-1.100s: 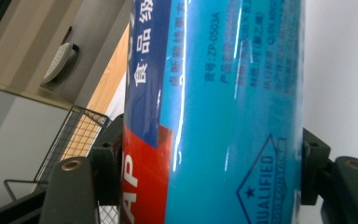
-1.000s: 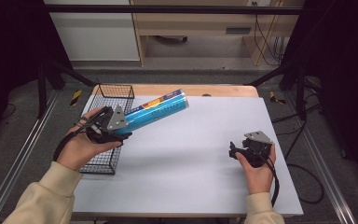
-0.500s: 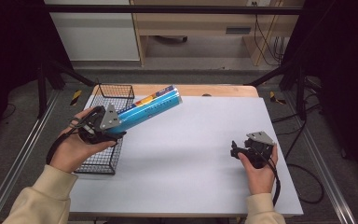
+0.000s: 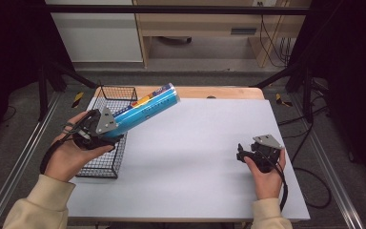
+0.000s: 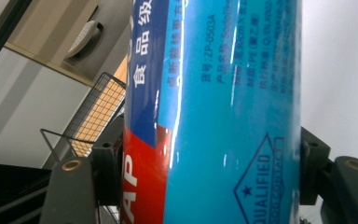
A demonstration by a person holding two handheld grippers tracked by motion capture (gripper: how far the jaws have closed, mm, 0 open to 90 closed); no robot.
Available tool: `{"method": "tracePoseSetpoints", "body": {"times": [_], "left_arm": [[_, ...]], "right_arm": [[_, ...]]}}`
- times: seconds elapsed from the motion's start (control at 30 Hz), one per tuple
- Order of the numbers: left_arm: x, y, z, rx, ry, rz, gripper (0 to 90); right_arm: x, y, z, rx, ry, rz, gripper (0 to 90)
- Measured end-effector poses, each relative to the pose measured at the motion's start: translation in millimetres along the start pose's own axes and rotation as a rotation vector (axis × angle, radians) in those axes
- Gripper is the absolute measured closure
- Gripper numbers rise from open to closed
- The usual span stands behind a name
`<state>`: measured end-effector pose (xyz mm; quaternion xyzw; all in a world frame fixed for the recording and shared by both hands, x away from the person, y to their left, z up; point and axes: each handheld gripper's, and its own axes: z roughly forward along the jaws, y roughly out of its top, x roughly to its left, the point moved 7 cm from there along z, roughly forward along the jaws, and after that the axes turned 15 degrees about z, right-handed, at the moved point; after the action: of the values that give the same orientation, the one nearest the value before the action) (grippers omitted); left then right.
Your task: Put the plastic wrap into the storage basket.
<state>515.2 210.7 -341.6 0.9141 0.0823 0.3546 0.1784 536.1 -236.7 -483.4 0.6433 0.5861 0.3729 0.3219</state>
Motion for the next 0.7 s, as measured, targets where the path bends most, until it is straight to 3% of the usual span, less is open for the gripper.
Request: {"method": "tracePoseSetpoints", "body": {"times": [0.27,0.7], "left_arm": [[-9.4,-15.0,-13.6,0.083,0.017,-0.031,31.5],[0.4,-31.8,-23.6,0.126,0.053,-0.117,31.5]], "right_arm": [[5.3,1.6,-7.1,-0.018,0.005,-0.005,6.1],[5.4,2.0,-8.2,-0.020,0.001,-0.011,5.8]]}}
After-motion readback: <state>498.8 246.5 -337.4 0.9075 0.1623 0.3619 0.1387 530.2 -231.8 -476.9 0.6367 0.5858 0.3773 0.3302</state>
